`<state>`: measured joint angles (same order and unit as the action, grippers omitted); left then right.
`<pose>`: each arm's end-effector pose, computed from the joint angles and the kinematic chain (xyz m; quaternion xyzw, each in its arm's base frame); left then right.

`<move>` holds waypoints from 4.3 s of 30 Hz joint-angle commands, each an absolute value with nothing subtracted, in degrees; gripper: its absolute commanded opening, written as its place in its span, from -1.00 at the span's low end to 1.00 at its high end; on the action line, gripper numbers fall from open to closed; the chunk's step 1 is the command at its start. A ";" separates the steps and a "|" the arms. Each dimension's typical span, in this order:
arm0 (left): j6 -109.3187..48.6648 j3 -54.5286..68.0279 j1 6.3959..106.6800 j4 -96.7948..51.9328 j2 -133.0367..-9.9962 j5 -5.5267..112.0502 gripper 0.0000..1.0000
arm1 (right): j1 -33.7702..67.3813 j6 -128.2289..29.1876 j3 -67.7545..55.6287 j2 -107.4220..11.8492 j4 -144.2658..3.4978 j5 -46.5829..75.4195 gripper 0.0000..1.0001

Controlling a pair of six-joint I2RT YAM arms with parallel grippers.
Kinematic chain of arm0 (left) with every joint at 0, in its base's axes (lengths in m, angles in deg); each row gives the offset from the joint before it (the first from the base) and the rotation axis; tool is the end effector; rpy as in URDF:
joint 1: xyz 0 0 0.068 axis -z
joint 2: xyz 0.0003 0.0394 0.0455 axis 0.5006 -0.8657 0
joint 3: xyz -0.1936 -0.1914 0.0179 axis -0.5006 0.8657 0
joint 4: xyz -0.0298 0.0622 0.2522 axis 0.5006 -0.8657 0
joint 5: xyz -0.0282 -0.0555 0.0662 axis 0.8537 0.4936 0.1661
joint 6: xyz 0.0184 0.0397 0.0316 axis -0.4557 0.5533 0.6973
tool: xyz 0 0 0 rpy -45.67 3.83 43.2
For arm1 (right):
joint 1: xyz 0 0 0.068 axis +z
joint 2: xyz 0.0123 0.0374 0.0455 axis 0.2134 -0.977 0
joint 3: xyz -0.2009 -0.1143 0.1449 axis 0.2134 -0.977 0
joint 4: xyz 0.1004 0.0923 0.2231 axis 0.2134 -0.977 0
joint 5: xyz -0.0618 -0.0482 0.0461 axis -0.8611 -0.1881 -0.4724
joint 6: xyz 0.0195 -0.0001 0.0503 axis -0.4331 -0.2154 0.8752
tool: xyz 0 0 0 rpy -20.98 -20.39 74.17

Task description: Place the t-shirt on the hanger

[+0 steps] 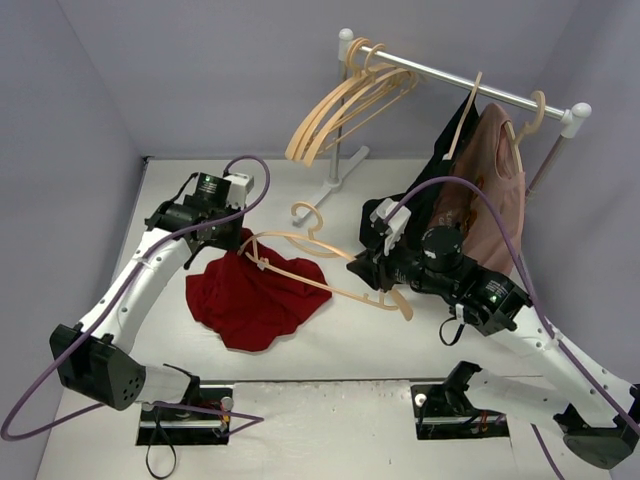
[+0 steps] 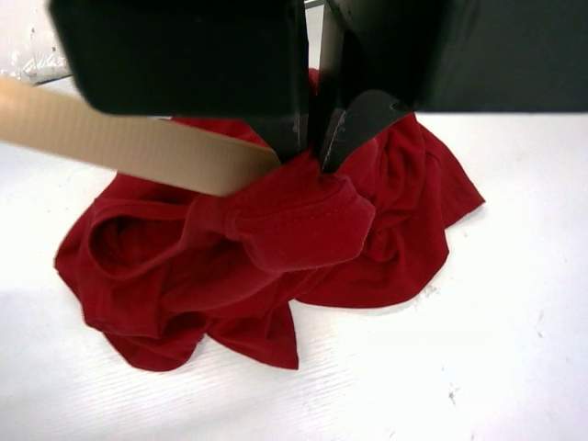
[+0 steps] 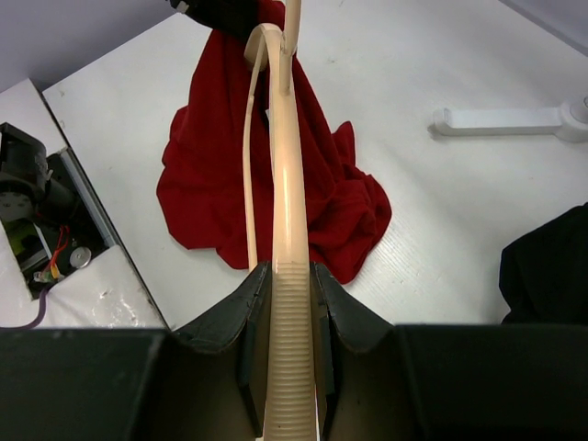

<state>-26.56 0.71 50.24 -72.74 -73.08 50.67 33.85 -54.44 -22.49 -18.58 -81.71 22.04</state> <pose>0.2603 -0.0996 0.3560 0.1182 0.9218 -0.1333 0.3443 0.1321 0.1510 0.4033 -0.3580 0.6407 0.3629 0.5742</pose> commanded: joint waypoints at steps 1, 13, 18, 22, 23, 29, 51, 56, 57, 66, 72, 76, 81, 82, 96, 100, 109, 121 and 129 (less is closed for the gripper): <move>-22.82 -4.12 49.90 -73.61 -69.80 54.86 -1.00 | 34.00 -55.56 -23.43 -19.05 -69.44 22.59 -1.00; -18.92 -22.96 49.90 -78.11 -72.10 60.34 -1.00 | 33.91 -54.85 -21.24 -22.24 -56.48 26.64 -1.00; -17.23 -35.46 50.27 -81.98 -75.47 63.73 -1.00 | 34.00 -53.55 -20.12 -23.56 -47.40 26.88 -1.00; -18.13 -44.54 51.28 -83.53 -76.24 65.97 -1.00 | 34.00 -52.92 -19.04 -24.53 -40.58 26.98 -1.00; -18.13 -44.50 51.84 -83.73 -75.98 65.72 -1.00 | 34.05 -53.78 -19.14 -24.42 -39.30 26.82 -1.00; -16.67 -37.72 53.33 -83.77 -74.06 63.57 -1.00 | 34.08 -58.25 -20.81 -25.33 -36.65 28.64 -1.00; -17.45 -14.98 52.21 -75.29 -64.72 42.01 -1.00 | 31.98 -53.96 -25.79 -25.05 -44.12 35.48 -1.00; -13.90 -11.80 51.19 -73.26 -62.75 43.20 -1.00 | 32.15 -50.78 -24.87 -27.14 -44.12 43.34 -1.00; -12.96 -11.59 50.87 -73.12 -62.56 43.98 -1.00 | 32.15 -50.28 -24.19 -27.96 -44.12 45.98 -1.00; -9.32 -9.26 46.20 -72.20 -60.61 52.23 -1.00 | 31.98 -49.10 -21.83 -30.71 -43.73 51.97 -1.00; -7.79 -18.99 46.03 -69.89 -64.98 70.41 -1.00 | 28.70 -47.41 -20.52 -32.15 -35.93 46.68 -1.00; -7.83 -29.58 46.73 -69.88 -71.35 74.31 -1.00 | 23.42 -45.60 -18.17 -32.46 -31.42 42.82 -1.00; -9.68 -37.87 48.13 -69.80 -75.91 76.31 -1.00 | 20.73 -50.83 -19.45 -26.36 -31.39 25.18 -1.00; -9.78 -37.93 48.40 -69.80 -75.87 75.70 -1.00 | 20.73 -51.98 -19.73 -25.20 -33.24 22.86 -1.00; -10.75 -9.85 47.54 -55.16 -64.27 60.46 -1.00 | 21.25 -44.60 -26.03 -18.65 -47.64 41.81 -1.00; -10.70 -3.93 47.08 -53.17 -62.86 62.40 -1.00 | 21.57 -44.21 -27.79 -20.22 -47.45 44.26 -1.00; -8.02 1.05 43.73 -53.24 -61.46 70.05 -1.00 | 22.09 -38.51 -29.66 -27.05 -34.84 51.66 -1.00; -7.64 -10.37 42.34 -59.60 -65.02 83.76 -1.00 | 22.06 -38.67 -20.70 -35.40 -26.57 53.27 -1.00; -10.30 -21.54 42.66 -60.19 -64.82 87.64 -1.00 | 21.84 -39.62 -12.91 -39.66 -21.78 51.29 -1.00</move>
<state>-8.71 -16.43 42.14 -62.77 -66.39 82.10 21.52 -38.80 -18.84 -39.30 -34.90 51.03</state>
